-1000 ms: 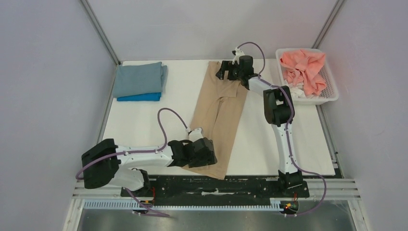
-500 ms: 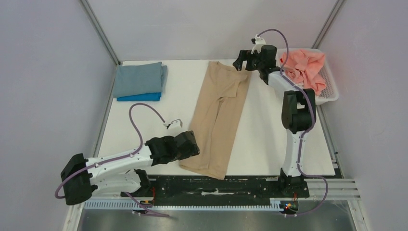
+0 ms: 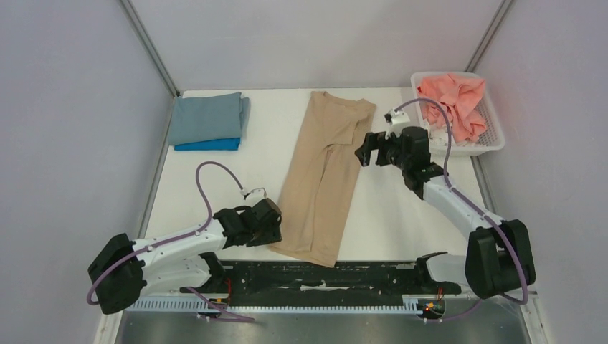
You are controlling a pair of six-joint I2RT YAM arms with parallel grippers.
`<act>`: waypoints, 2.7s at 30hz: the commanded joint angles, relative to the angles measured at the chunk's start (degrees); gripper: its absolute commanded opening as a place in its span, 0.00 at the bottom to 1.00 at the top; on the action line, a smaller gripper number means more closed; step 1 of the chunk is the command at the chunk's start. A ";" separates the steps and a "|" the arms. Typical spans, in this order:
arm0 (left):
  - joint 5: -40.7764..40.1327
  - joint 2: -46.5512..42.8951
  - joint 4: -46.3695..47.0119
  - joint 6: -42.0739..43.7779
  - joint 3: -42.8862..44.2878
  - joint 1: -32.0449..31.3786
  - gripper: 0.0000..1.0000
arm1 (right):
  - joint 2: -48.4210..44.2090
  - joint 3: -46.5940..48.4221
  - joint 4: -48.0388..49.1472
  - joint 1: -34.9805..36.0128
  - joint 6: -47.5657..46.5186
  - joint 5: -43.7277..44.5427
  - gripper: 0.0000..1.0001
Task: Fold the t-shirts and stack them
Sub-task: Rotate the tshirt 90 degrees, then grab the bottom of the folded rectangular tshirt with both arms, then fold the folded rectangular tshirt in 1/3 of the way
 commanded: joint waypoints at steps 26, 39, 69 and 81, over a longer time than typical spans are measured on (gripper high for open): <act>3.25 -4.09 2.95 -1.10 -4.16 0.25 0.02 | -8.11 -14.23 -18.13 65.22 -5.96 19.14 0.88; 4.46 -3.59 4.18 -2.61 -4.51 0.21 0.02 | -1.04 -16.09 -13.30 66.38 -6.99 20.94 0.65; 15.76 -5.03 22.36 -4.96 -7.38 -10.21 0.02 | -21.13 -18.19 -34.21 66.38 5.74 32.52 0.00; 11.20 4.88 19.12 7.60 11.60 5.37 0.02 | -21.37 -11.84 -23.00 55.35 2.10 44.83 0.00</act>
